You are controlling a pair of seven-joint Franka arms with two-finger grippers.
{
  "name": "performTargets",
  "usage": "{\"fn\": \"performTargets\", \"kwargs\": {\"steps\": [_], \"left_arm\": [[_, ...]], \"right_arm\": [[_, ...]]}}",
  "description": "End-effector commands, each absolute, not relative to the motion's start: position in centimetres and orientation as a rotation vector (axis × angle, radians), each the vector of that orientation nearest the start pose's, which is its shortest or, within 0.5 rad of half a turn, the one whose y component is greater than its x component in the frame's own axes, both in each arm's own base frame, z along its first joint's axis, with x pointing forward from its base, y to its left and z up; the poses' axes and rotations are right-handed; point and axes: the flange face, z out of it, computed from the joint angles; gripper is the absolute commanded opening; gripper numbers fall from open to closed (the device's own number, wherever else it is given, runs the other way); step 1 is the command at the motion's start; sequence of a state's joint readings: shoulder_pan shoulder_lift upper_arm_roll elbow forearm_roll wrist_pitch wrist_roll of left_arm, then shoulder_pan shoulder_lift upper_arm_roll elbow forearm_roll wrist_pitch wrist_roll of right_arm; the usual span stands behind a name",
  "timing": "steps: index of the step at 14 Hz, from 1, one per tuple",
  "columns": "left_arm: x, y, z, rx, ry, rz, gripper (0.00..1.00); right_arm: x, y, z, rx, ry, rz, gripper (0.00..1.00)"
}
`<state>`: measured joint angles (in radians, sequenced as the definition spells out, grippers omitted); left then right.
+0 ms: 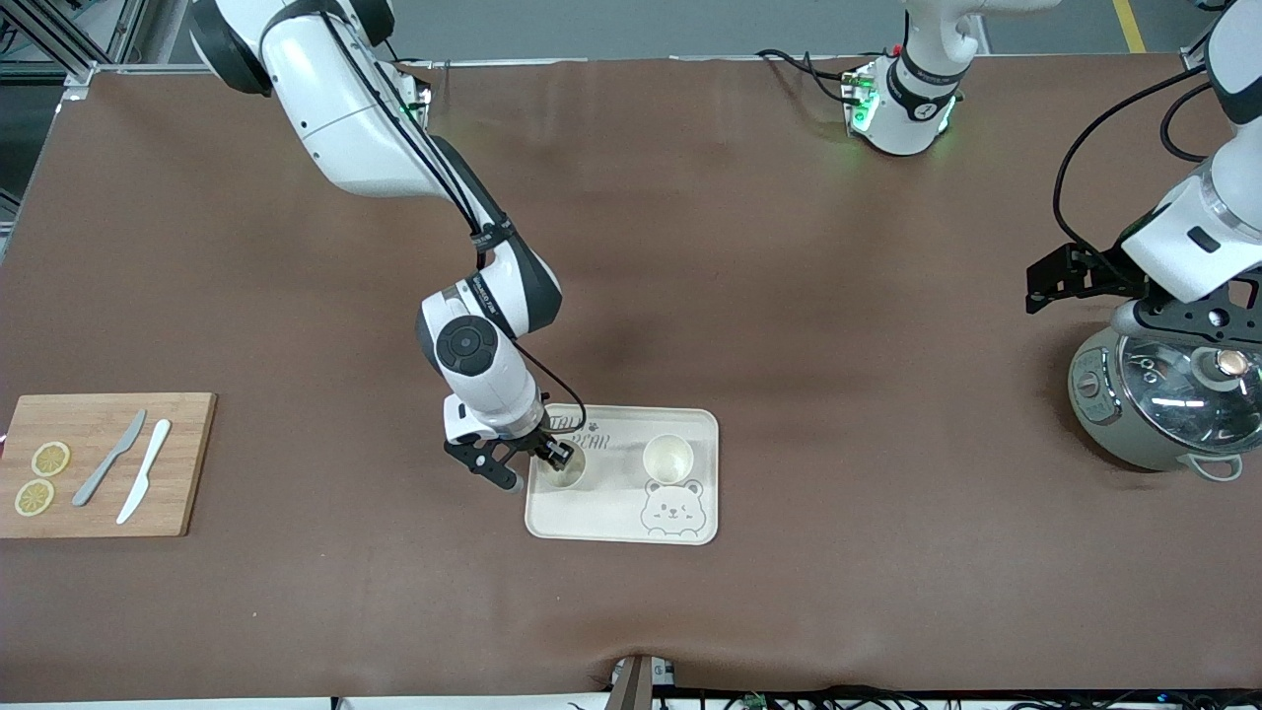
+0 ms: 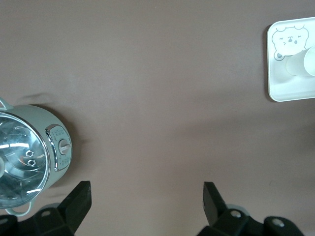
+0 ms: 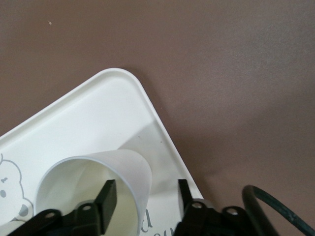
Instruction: Place white IKEA cup upright on tray with both arms
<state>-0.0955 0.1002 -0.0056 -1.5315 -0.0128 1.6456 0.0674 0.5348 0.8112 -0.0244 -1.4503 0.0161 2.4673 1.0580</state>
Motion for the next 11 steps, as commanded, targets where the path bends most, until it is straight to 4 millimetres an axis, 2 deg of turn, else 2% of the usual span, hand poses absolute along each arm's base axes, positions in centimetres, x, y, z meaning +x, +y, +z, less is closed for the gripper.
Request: {"fn": "performTargets", "kwargs": {"steps": [1,3,6,8,11], "left_arm": [[59.0,-6.2,59.5,-3.131,0.289,-0.010,1.00],[59.1,-6.2,59.5,-3.131,0.289,-0.010,1.00],[59.2,-6.2,59.3,-3.133,0.286,-0.005,1.00],[59.2,-6.2,59.2,-3.133,0.284,-0.002,1.00],[59.3,-6.1,59.2,-3.135,0.279,-0.002,1.00]], "right_arm": [[64.9,37.1,22.8,-2.894,0.806,-0.274,1.00],[65.1,36.9,23.4,-2.897,0.805,-0.271,1.00],[64.8,36.7,25.7,-2.928,0.811,-0.227,1.00],[64.5,36.4,29.3,-2.941,0.816,-0.206,1.00],[63.2,35.2,36.8,-2.989,0.764,-0.132,1.00]]}}
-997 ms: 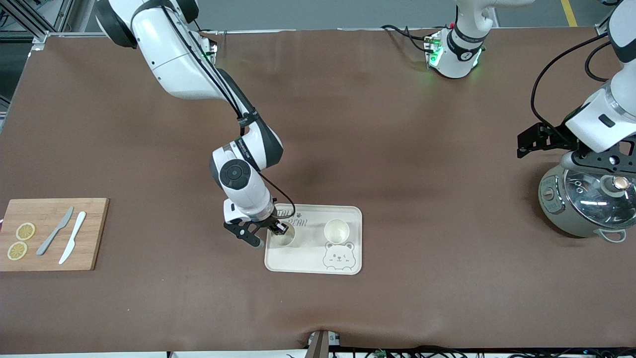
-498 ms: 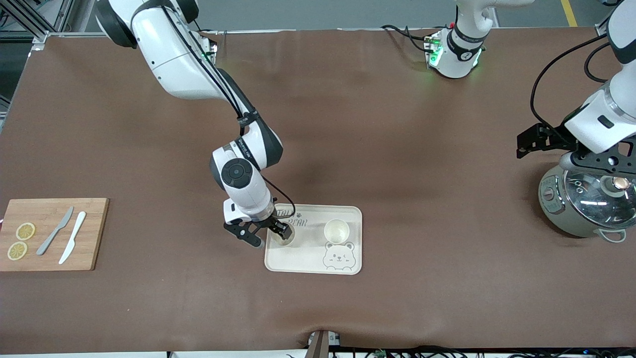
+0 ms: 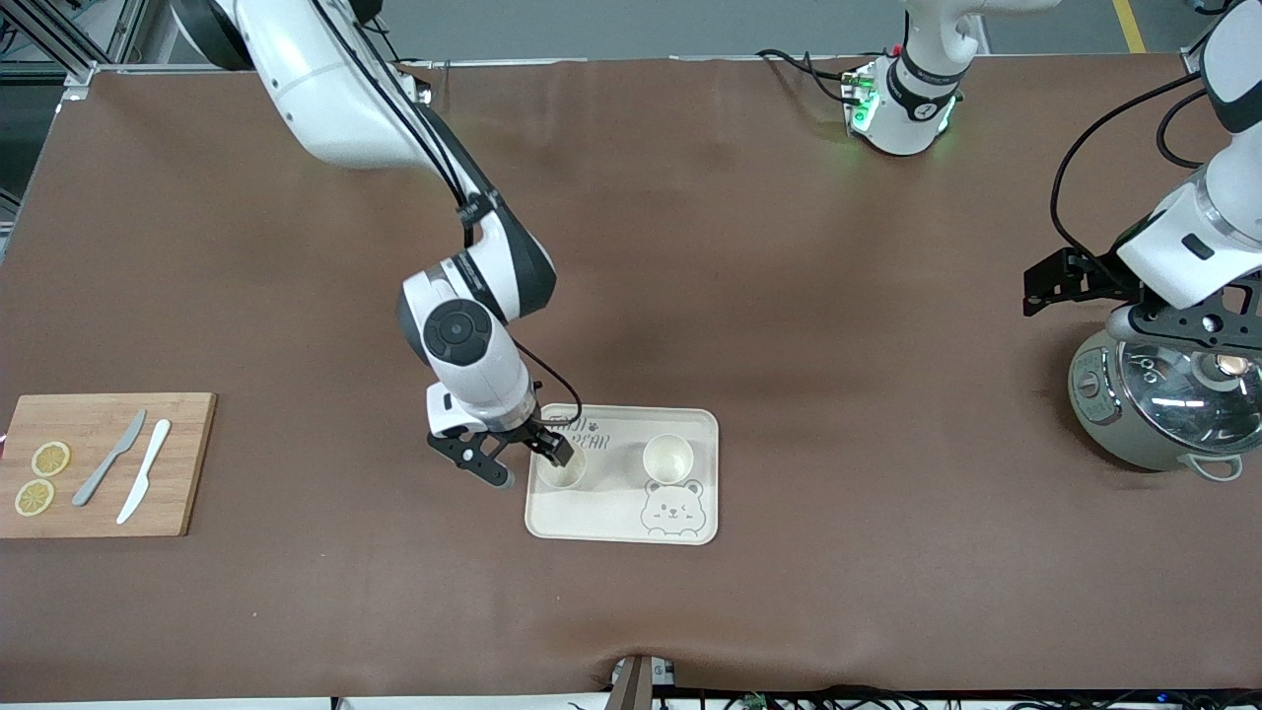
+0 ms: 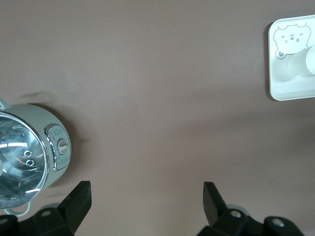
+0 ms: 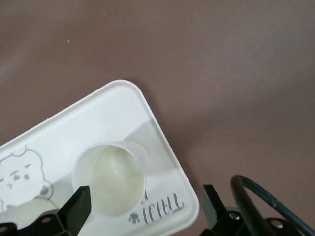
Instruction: Place white IKEA cup upright on tray with both arms
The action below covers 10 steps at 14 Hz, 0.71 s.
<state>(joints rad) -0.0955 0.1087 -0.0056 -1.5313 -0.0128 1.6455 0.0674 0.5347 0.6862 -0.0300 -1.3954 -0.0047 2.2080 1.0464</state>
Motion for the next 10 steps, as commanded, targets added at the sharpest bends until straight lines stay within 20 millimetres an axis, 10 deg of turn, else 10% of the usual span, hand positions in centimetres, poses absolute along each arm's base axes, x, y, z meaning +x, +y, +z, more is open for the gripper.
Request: {"fn": "performTargets", "kwargs": {"steps": [1,5,10], "left_arm": [[59.3,-6.1,59.2,-3.135,0.279,-0.002,1.00],[59.3,-6.1,59.1,-3.135,0.279,0.000,1.00],[59.3,-6.1,59.0,-3.135,0.274,0.003,1.00]], "right_arm": [[62.6,34.2,39.9,-3.008,0.738,-0.104,1.00],[60.1,23.4,53.1,-3.020,0.482,0.128,1.00],[58.4,10.3,58.7,-3.100,0.190,0.201,1.00]]}}
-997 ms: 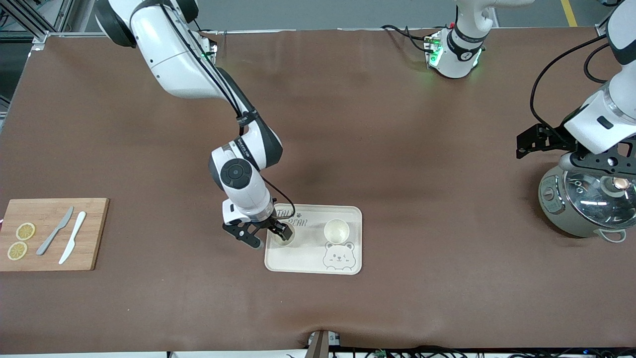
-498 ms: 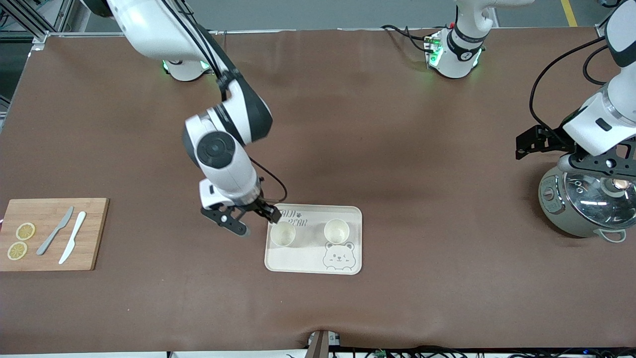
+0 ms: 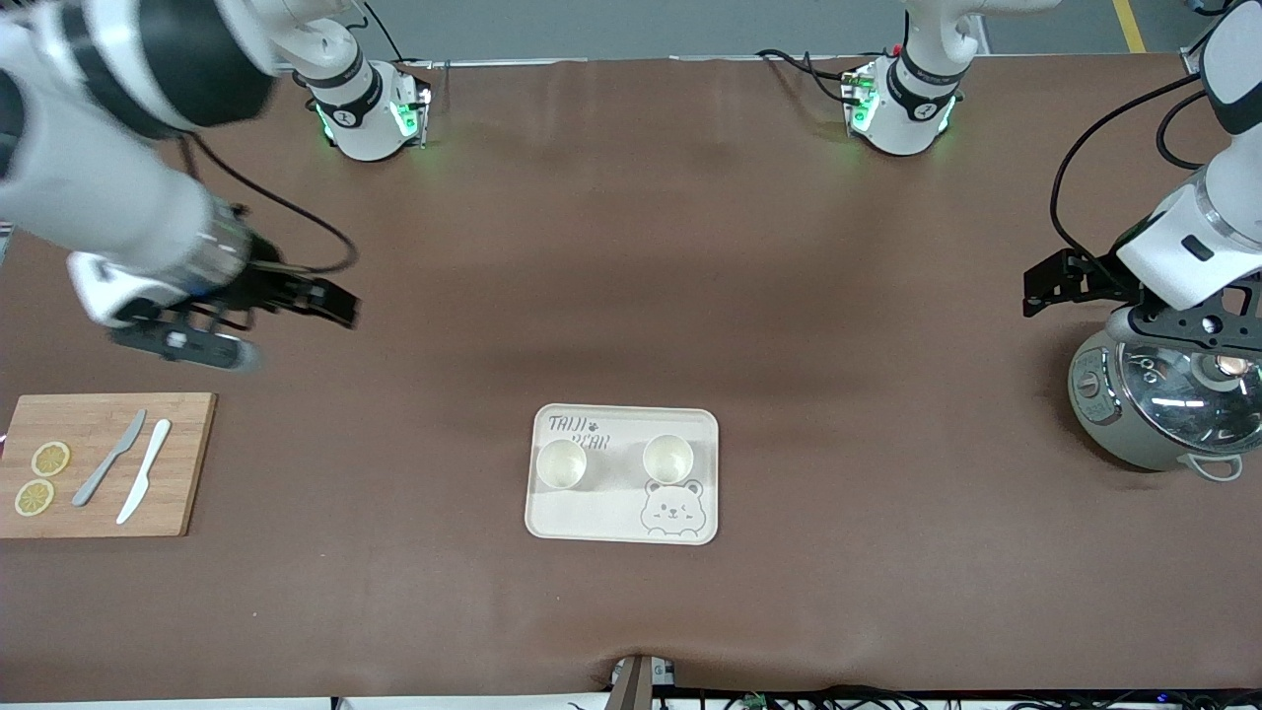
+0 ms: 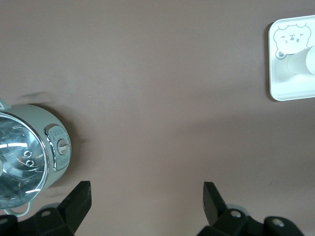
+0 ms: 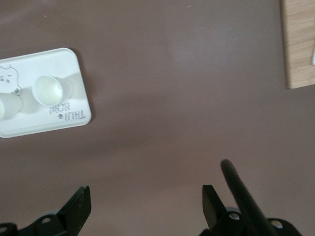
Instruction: Place white IKEA cup upright on tray with both arms
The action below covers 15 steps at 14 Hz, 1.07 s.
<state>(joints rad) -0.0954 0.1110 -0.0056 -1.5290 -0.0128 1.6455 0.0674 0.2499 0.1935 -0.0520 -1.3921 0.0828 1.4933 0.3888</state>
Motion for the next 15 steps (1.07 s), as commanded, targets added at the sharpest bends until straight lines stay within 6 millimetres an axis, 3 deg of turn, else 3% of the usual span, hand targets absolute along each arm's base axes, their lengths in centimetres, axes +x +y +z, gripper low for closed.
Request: {"fn": "performTargets", "kwargs": {"steps": [1,4,6,8,12,15], "left_arm": [[59.3,-6.1,59.1,-3.134,0.274,0.000,1.00],[59.3,-6.2,59.0,-3.129,0.274,0.002,1.00],[59.3,-6.1,59.1,-3.123,0.272,0.000,1.00],[59.4,-5.9,59.0,-3.118,0.277,0.002,1.00],[59.5,-5.7,58.6,-3.097,0.282,0.011,1.00],[59.6,-5.6,58.6,-3.097,0.279,0.011,1.00]], "right_arm": [[58.3,8.2,59.2,-3.130,0.138,0.196,1.00],[57.8,1.4,60.2,-3.142,0.084,0.193,1.00],[56.9,-1.8,59.8,-3.135,0.094,0.202,1.00],[56.2,-2.4,59.8,-3.143,0.104,0.213,1.00],[55.6,-5.8,61.3,-3.151,0.199,0.215,1.00],[55.9,-5.8,63.2,-3.178,0.201,0.147,1.00]]}}
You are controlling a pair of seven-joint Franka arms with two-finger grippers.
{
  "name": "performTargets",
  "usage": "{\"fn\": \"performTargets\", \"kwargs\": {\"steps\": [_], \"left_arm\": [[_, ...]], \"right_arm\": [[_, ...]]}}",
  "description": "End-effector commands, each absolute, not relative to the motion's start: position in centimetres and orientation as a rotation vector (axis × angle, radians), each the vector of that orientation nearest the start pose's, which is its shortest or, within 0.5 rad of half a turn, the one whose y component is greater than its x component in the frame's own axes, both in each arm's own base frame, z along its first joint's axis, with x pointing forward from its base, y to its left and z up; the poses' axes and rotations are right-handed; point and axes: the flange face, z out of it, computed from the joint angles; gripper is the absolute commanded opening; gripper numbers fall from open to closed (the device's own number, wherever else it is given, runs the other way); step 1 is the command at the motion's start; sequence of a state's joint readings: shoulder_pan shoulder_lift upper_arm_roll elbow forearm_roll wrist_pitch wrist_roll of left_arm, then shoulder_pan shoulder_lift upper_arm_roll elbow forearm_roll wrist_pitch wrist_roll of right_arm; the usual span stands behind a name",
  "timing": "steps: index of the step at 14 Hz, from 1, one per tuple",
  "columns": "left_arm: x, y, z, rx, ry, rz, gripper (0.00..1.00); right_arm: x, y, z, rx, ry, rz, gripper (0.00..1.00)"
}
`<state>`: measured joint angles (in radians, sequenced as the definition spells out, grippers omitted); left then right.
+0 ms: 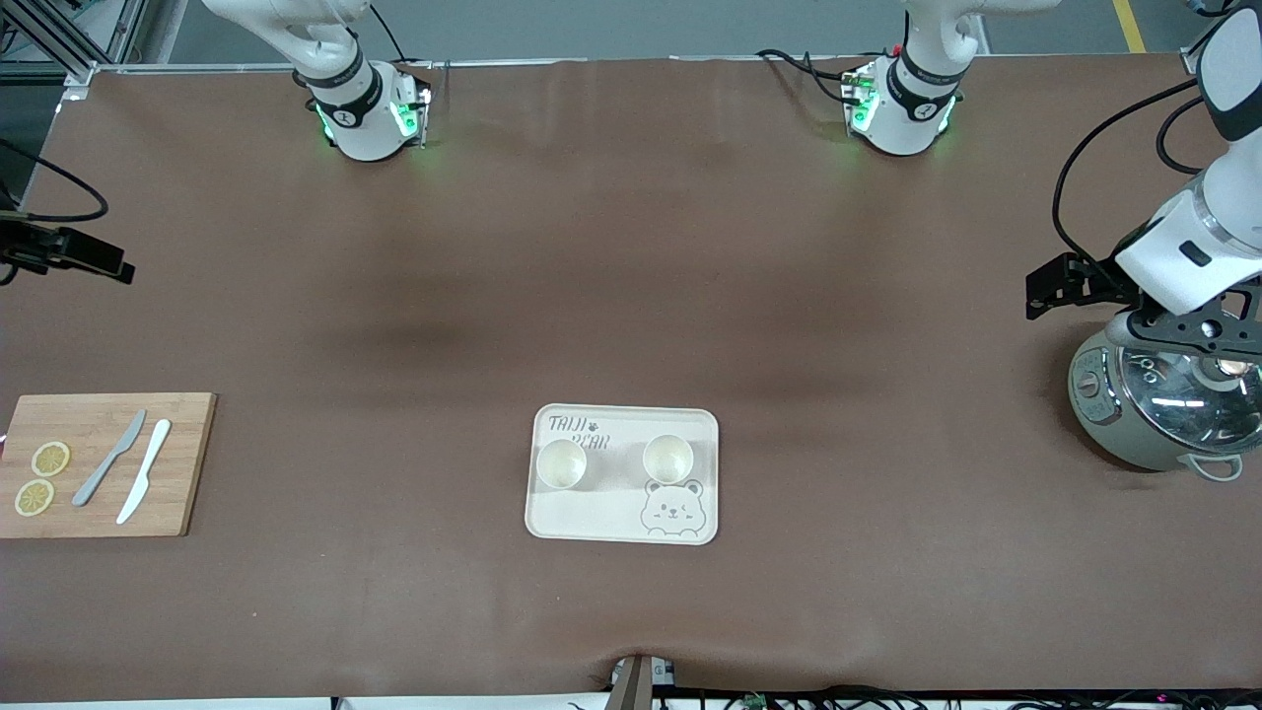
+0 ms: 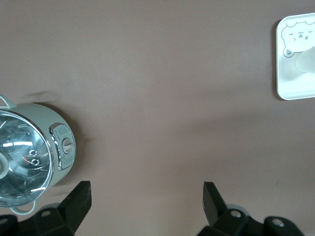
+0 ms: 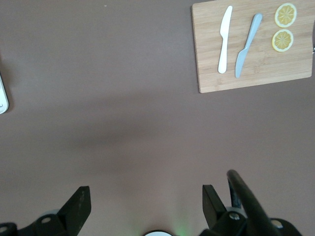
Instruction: Place white IKEA cup upright on tray with both arms
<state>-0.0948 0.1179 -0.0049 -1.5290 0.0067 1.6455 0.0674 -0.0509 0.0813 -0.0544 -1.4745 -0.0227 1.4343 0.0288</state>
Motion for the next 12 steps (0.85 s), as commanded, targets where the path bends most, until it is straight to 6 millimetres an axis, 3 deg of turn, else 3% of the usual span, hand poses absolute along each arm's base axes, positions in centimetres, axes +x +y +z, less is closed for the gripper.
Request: {"fn": "performTargets", "kwargs": {"steps": [1,4,6,10,12], "left_arm": [[59.6,-5.6,58.6,-3.097,0.279,0.011,1.00],[59.7,-5.6,58.4,-3.097,0.279,0.016,1.00],[59.7,-5.5,58.4,-3.098,0.275,0.016,1.00],[59.7,-5.6,58.3,-3.099,0.277,0.019,1.00],[59.7,-5.6,58.3,-3.099,0.272,0.018,1.00]], "right_arm": [[56.1,-5.5,63.7,-3.211,0.189,0.134,1.00],[56.0,-2.1,63.7,-3.379,0.059,0.201,1.00],[55.9,-1.3,63.2,-3.411,0.037,0.263,1.00],[56.0,-3.4,61.2,-3.366,-0.134,0.408,1.00],[55.9,-2.7,61.1,-3.364,-0.130,0.426,1.00]]}}
